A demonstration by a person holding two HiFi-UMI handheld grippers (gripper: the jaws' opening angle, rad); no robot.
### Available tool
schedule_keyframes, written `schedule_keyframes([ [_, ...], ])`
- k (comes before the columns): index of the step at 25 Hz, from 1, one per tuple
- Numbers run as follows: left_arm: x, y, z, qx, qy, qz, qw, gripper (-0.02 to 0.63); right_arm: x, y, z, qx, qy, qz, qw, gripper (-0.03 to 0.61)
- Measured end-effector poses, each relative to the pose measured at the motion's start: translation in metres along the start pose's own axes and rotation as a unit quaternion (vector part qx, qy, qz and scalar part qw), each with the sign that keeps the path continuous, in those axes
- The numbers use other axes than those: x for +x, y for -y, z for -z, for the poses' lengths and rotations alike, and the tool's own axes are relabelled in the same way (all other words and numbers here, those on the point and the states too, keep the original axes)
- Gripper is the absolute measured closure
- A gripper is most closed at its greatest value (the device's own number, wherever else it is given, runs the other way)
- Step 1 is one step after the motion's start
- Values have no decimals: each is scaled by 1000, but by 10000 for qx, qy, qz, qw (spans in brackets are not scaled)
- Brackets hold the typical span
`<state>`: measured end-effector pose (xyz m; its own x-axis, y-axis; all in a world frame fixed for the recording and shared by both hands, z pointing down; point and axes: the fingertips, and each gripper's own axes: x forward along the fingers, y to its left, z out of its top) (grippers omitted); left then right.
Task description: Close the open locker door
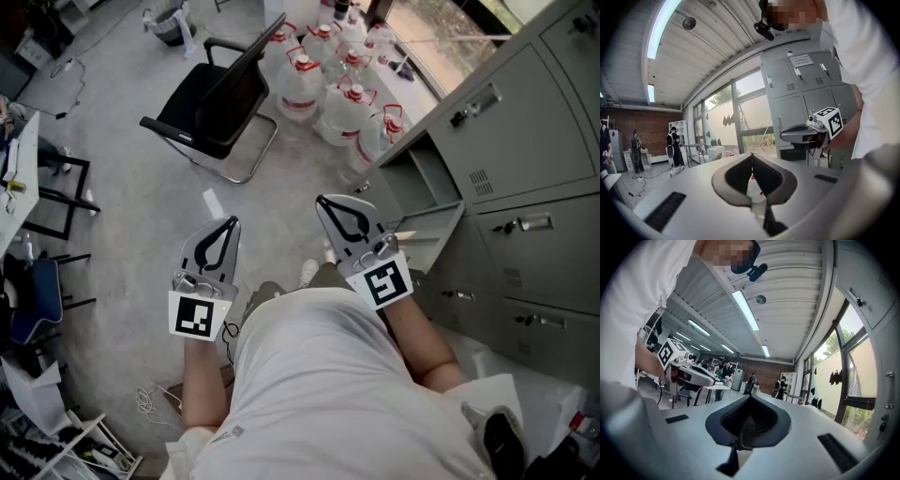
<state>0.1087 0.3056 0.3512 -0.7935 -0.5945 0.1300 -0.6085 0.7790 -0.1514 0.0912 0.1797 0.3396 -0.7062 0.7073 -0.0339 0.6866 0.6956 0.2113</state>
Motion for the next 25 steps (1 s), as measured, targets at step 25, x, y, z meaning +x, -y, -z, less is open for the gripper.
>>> schedule_keyframes([
  [25,153,9,11,-252,-206,728,9968,609,-2,126,58,300,-258,734,9965,568],
])
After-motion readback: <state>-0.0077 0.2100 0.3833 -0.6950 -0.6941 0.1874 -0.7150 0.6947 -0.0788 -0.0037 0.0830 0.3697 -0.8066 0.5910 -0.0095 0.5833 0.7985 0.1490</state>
